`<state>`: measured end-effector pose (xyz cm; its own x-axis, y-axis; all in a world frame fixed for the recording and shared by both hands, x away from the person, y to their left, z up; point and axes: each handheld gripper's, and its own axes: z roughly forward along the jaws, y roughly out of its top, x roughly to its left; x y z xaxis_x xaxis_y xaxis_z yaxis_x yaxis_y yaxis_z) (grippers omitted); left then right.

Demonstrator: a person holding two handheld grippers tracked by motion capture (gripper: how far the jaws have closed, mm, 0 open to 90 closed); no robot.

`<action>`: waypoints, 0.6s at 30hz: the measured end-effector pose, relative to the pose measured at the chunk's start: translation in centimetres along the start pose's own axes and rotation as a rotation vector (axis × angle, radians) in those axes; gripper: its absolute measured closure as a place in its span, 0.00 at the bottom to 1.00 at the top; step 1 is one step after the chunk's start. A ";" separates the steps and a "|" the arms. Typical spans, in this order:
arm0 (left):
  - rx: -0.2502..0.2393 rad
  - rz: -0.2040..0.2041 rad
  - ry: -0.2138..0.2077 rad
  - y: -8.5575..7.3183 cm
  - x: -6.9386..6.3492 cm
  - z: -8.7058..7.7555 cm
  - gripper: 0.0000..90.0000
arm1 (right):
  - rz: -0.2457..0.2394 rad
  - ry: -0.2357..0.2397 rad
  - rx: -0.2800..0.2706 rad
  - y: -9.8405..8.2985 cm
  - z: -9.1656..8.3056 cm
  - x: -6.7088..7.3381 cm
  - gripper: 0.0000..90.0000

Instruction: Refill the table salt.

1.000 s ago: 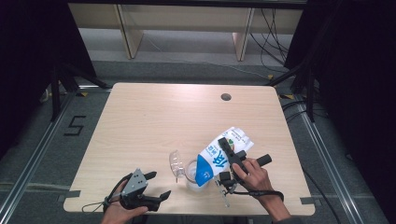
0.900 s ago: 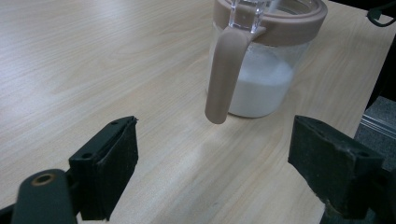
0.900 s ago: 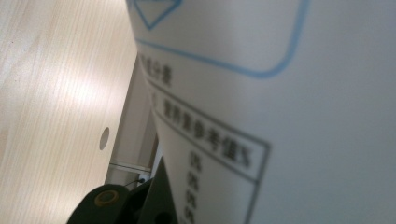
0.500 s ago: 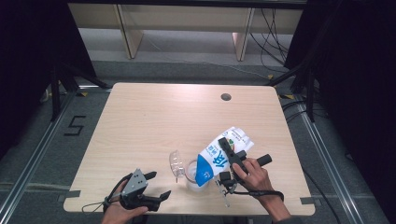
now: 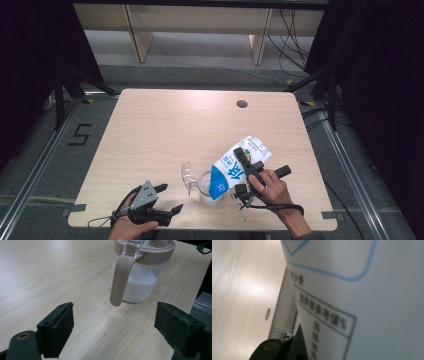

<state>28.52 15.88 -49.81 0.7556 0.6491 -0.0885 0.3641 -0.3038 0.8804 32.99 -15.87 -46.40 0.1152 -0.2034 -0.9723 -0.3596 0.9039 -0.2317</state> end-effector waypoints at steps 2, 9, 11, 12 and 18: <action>0.005 -0.003 0.006 0.0 -0.1 -0.1 0.17 | 0.003 0.001 -0.002 0.0 0.0 0.0 0.90; 0.000 -0.003 -0.001 0.0 0.0 0.0 0.17 | 0.092 0.027 -0.023 -0.1 0.1 0.2 0.90; 0.005 0.001 0.007 0.0 0.0 -0.1 0.17 | 0.100 0.032 -0.033 -0.1 0.1 0.1 0.90; 0.005 0.001 0.005 0.0 0.0 -0.1 0.17 | 0.150 0.060 -0.013 0.0 0.0 0.5 0.90; 0.001 0.019 0.003 0.1 0.1 -0.1 0.17 | 0.240 0.106 -0.030 -0.1 0.1 0.5 0.90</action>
<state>28.56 15.98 -49.71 0.7607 0.6453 -0.0703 0.3500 -0.3165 0.8817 33.20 -16.02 -46.90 -0.0741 -0.0240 -0.9970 -0.3923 0.9198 0.0070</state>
